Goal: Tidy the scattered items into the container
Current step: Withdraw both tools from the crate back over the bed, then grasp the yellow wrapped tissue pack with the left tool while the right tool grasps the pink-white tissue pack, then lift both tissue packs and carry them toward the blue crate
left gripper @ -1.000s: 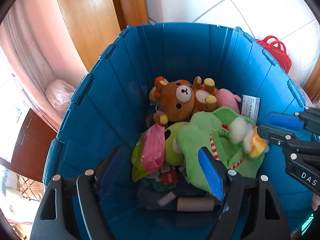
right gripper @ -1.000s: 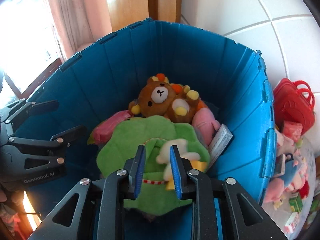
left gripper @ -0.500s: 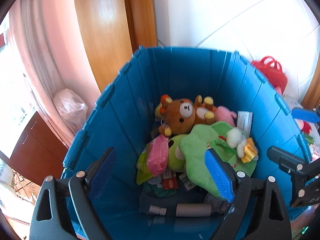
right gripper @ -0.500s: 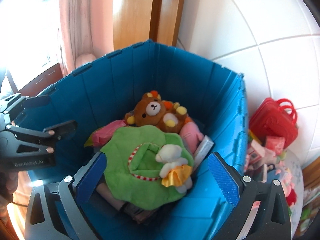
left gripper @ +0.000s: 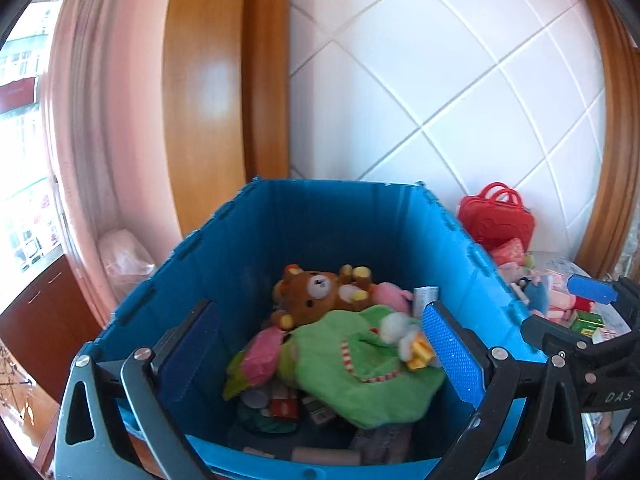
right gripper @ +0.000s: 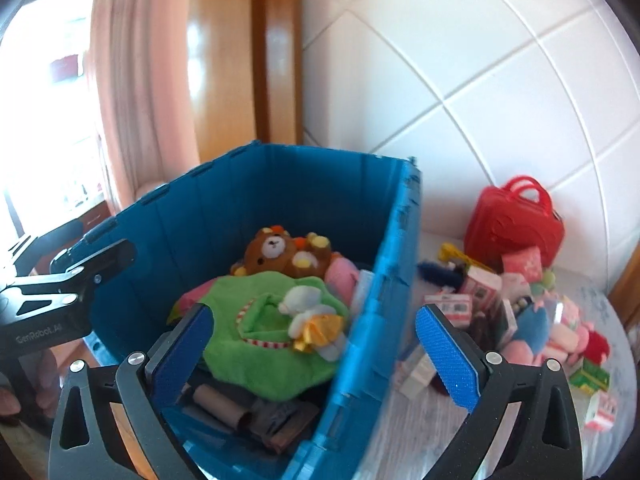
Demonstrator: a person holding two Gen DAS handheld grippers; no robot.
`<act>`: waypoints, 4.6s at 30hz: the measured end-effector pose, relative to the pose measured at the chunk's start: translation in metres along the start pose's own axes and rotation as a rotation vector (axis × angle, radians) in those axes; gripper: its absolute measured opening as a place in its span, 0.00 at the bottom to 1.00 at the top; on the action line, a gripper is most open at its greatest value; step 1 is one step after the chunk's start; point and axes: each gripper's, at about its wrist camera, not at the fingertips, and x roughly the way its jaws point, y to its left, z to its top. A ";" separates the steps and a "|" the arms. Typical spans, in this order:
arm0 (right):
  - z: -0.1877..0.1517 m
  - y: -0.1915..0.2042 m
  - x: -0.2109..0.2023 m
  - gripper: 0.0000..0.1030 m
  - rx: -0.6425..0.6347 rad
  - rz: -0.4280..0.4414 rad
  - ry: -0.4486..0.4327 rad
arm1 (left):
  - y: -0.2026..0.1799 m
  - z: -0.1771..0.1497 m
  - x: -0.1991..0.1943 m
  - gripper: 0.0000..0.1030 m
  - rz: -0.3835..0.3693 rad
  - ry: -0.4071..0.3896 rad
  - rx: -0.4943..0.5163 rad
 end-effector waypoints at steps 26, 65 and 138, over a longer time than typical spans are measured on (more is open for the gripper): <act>-0.188 -0.422 -0.079 1.00 0.400 -0.278 0.221 | -0.350 -0.079 0.039 1.00 -0.141 0.221 0.069; -0.341 -0.708 -0.030 1.00 0.688 -0.417 0.513 | -0.629 -0.211 0.322 0.76 -0.245 0.627 0.259; -0.282 -0.526 -0.022 0.88 0.242 -0.084 0.239 | -0.526 -0.177 0.112 0.46 -0.131 0.448 0.158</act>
